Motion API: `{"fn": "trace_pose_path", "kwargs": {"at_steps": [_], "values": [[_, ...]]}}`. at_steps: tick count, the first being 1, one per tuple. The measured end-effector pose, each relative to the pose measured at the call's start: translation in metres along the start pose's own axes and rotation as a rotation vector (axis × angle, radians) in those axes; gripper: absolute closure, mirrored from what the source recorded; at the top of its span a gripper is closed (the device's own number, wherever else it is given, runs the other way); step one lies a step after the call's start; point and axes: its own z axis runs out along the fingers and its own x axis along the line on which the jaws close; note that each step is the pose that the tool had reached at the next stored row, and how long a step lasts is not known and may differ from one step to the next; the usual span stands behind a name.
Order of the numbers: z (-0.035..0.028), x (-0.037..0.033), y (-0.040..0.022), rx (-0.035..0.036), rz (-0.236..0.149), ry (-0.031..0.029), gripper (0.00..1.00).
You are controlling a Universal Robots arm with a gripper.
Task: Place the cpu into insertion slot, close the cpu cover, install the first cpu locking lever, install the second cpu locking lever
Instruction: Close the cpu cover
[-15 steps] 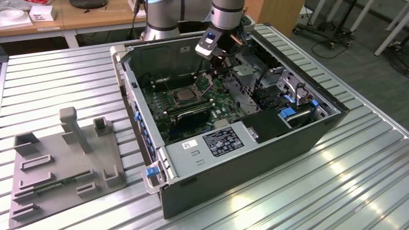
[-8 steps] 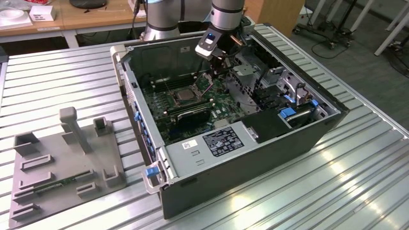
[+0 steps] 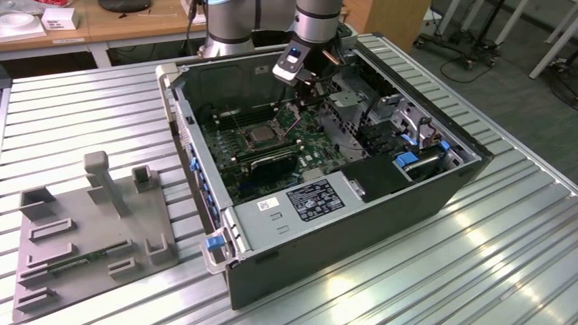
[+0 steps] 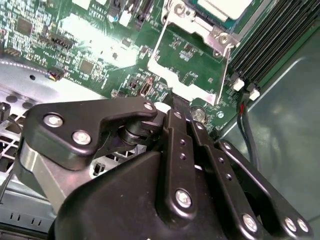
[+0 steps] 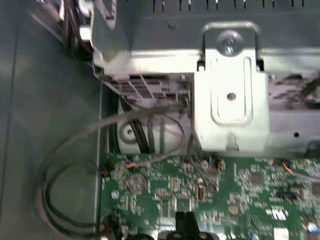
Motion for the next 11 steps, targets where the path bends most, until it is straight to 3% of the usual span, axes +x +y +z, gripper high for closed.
{"fn": "trace_pose_path", "kwargs": {"at_steps": [2, 3, 11], "values": [[-0.0003, 0.0, -0.0046, -0.0059, 0.0, -0.0001, 0.89], [-0.0008, 0.0, -0.017, -0.0181, -0.001, 0.0, 0.89], [-0.0015, 0.0001, -0.0345, -0.0361, -0.001, 0.0002, 0.89]]}}
